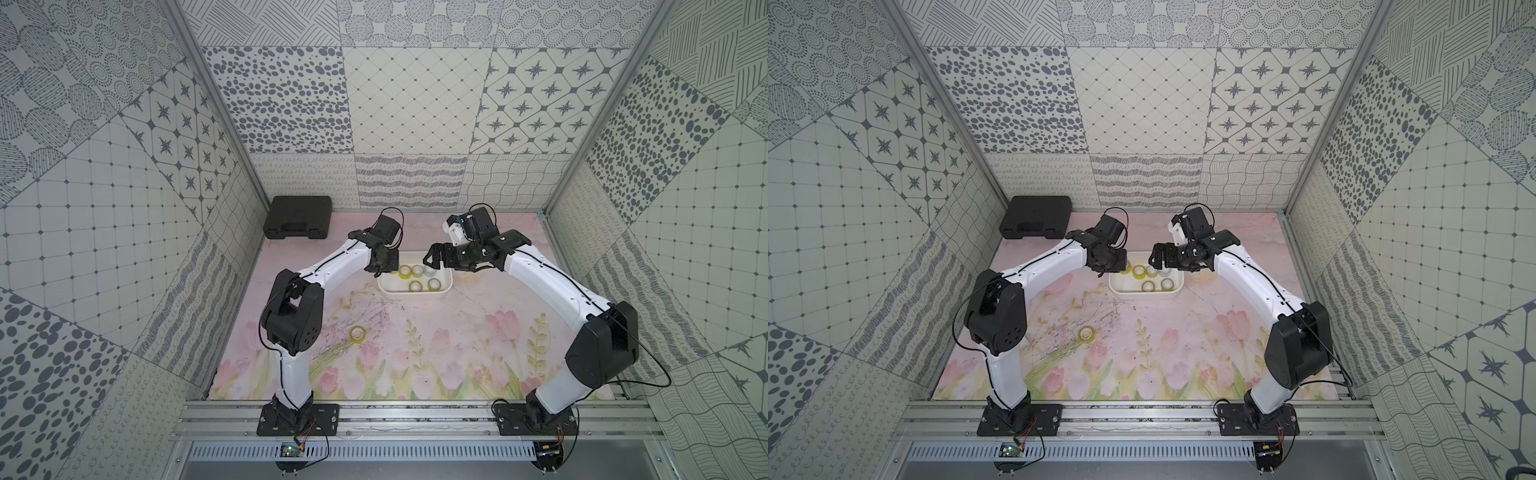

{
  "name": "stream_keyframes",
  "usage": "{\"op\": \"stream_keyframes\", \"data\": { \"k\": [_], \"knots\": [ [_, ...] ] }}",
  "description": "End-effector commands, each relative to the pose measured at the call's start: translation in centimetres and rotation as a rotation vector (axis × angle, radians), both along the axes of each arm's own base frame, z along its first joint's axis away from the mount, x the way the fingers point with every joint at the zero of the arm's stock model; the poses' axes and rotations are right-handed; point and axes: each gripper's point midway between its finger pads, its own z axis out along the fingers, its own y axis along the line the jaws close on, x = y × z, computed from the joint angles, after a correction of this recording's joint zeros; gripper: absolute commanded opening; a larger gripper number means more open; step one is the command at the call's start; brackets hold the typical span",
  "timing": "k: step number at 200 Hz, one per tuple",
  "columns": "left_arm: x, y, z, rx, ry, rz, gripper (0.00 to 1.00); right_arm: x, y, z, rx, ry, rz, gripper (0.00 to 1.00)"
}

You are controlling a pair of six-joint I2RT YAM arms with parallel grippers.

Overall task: Put the transparent tape into the storage box
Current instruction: Pick up the tape at the center of the board, then place the tape in the storage box.

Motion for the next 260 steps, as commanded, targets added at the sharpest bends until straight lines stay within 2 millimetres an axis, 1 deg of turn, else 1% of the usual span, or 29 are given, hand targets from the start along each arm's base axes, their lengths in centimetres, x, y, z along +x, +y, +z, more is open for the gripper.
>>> {"op": "stream_keyframes", "data": {
  "k": [1, 24, 60, 147, 212, 252, 260],
  "knots": [
    [0.1, -0.1, -1.3, 0.032, 0.045, -0.043, 0.0, 1.0, 0.2, -0.4, 0.016, -0.003, -0.008, 0.97],
    [0.6, 0.1, -2.2, 0.068, 0.06, -0.043, 0.0, 1.2, 0.2, -0.9, 0.016, 0.012, -0.013, 0.97],
    [1.5, 0.9, -2.9, 0.146, 0.073, -0.031, 0.0, 1.5, 0.1, -1.4, 0.014, 0.027, -0.018, 0.97],
    [2.0, 2.9, -4.5, 0.335, 0.12, -0.024, 0.0, 2.2, 0.1, -2.3, 0.016, 0.041, -0.024, 0.97],
    [2.5, 2.1, -6.1, 0.365, 0.141, -0.05, 0.0, 2.5, 0.1, -2.6, 0.02, 0.042, -0.026, 0.97],
    [2.1, 1.7, -7.0, 0.365, 0.165, -0.06, 0.0, 2.5, 0.1, -2.6, 0.022, 0.044, -0.023, 0.97],
    [2.0, 1.7, -7.1, 0.365, 0.168, -0.059, 0.02, 2.6, 0.1, -2.6, 0.024, 0.044, -0.023, 0.97]
  ]
}}
